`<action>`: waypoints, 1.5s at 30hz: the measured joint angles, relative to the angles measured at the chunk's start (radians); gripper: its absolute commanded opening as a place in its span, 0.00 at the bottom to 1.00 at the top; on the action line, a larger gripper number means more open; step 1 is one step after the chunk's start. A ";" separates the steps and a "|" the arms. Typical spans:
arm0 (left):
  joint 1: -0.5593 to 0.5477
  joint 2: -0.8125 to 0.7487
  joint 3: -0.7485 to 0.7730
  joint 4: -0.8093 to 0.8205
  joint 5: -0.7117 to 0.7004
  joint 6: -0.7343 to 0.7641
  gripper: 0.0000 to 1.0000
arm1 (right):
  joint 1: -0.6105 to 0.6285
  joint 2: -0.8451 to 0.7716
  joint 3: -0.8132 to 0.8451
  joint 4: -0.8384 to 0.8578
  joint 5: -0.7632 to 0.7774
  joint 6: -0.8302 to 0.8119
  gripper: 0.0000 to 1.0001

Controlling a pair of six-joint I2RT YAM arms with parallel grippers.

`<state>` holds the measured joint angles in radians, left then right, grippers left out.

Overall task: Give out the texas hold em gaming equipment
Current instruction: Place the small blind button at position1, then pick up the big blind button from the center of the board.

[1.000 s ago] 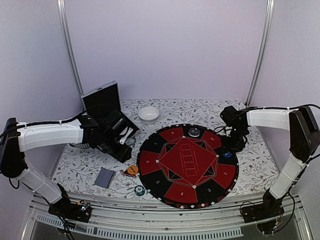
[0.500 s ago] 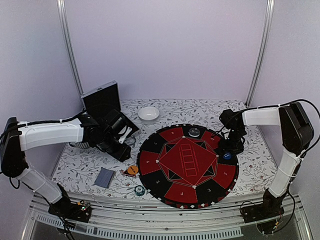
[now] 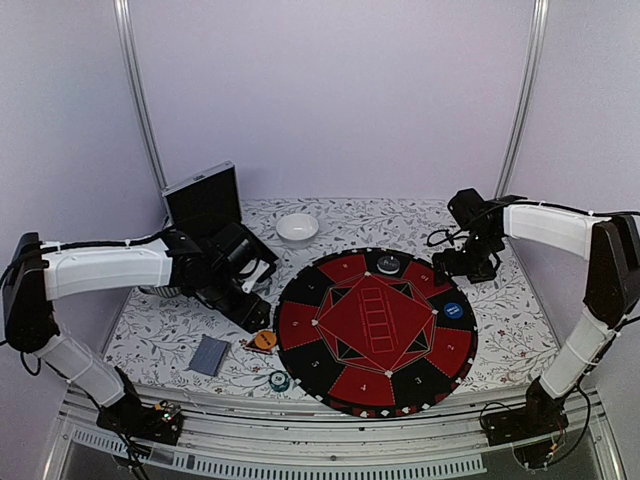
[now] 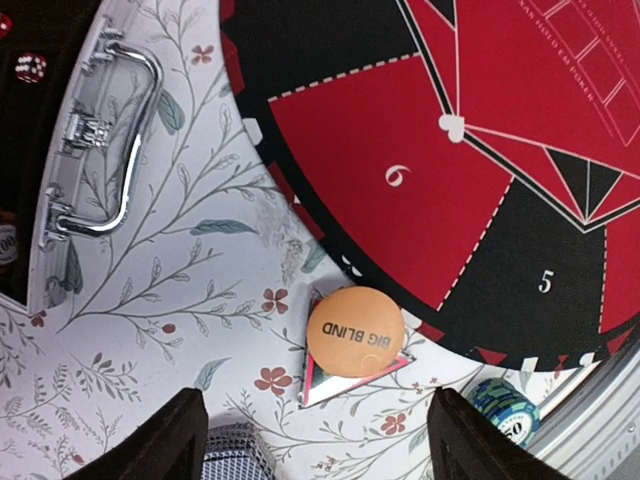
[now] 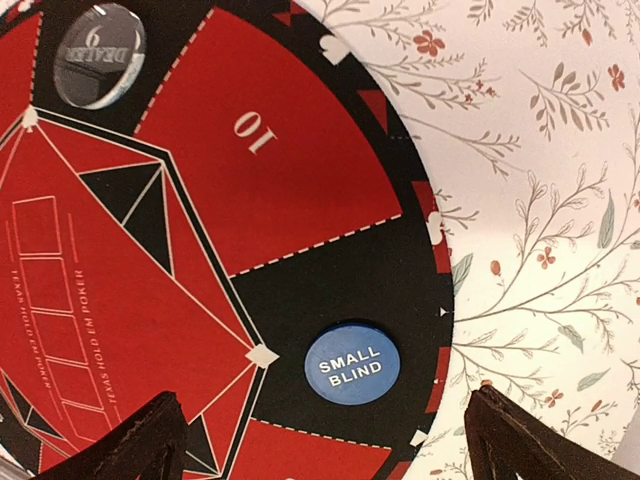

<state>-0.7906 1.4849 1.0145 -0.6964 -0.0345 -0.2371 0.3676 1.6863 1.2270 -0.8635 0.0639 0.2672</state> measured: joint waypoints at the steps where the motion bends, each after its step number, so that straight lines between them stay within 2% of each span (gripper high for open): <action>1: -0.006 0.011 0.000 0.001 0.001 0.000 0.78 | 0.002 -0.013 0.002 0.001 -0.002 0.000 0.99; 9: -0.085 0.179 0.026 0.001 0.003 0.000 0.79 | 0.020 -0.028 0.006 0.009 -0.013 0.000 0.99; 17: -0.091 0.243 0.036 0.004 -0.011 -0.007 0.71 | 0.026 -0.028 -0.027 0.027 -0.018 0.000 0.99; 32: -0.091 0.276 0.038 0.028 -0.030 -0.018 0.48 | 0.032 -0.007 -0.050 0.045 -0.033 -0.003 0.99; 45: -0.091 0.241 0.038 0.034 -0.035 -0.018 0.45 | 0.032 -0.006 -0.050 0.046 -0.037 -0.003 0.99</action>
<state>-0.8814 1.7260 1.0527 -0.6621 -0.0692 -0.2546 0.3996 1.6798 1.1770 -0.8173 0.0269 0.2638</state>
